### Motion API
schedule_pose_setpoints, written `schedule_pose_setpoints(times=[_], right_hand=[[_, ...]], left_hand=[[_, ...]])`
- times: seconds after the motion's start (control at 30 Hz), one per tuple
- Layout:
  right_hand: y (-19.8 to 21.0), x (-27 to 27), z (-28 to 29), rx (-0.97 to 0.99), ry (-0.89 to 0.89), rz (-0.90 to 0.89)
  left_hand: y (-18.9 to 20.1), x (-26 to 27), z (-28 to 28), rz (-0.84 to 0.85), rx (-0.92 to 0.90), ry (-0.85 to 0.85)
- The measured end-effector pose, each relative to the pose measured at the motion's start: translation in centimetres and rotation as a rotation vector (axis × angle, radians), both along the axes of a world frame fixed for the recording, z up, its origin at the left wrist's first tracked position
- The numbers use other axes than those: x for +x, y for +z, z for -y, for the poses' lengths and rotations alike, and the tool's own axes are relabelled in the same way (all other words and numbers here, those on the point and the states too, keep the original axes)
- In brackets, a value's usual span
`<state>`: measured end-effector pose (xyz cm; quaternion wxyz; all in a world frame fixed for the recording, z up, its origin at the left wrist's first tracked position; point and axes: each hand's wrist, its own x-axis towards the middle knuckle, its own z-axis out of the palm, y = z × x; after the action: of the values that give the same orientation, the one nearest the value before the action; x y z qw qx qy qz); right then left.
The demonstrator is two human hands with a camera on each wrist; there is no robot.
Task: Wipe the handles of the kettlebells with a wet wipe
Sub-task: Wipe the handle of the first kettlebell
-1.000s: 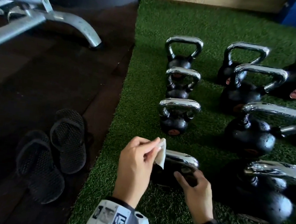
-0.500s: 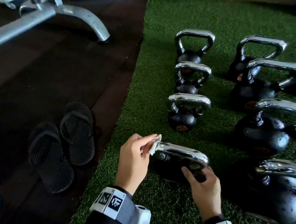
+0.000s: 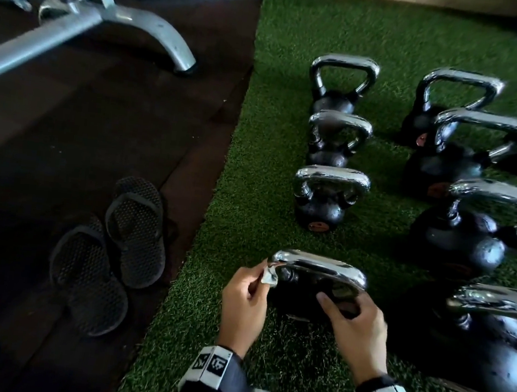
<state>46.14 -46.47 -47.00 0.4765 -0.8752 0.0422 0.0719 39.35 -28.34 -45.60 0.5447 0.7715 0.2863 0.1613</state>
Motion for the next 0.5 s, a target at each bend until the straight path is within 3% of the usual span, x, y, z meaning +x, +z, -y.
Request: schedule_pose_setpoints(times=[0.23,0.4,0.5], right_hand=[[0.9,-1.8,-0.8,0.033,-0.071,0.027],[1.1,-4.0,-0.3,-0.094,-0.059,0.071],[0.7,-5.8,-0.6,-0.12,-0.008,0.196]], left_hand=[[-0.2,-0.6,-0.4,0.017,-0.023,-0.011],[1.1,2.4,-0.8,-0.06,-0.013,-0.027],[2.3,5.2,-0.4,-0.115,-0.099,-0.111]])
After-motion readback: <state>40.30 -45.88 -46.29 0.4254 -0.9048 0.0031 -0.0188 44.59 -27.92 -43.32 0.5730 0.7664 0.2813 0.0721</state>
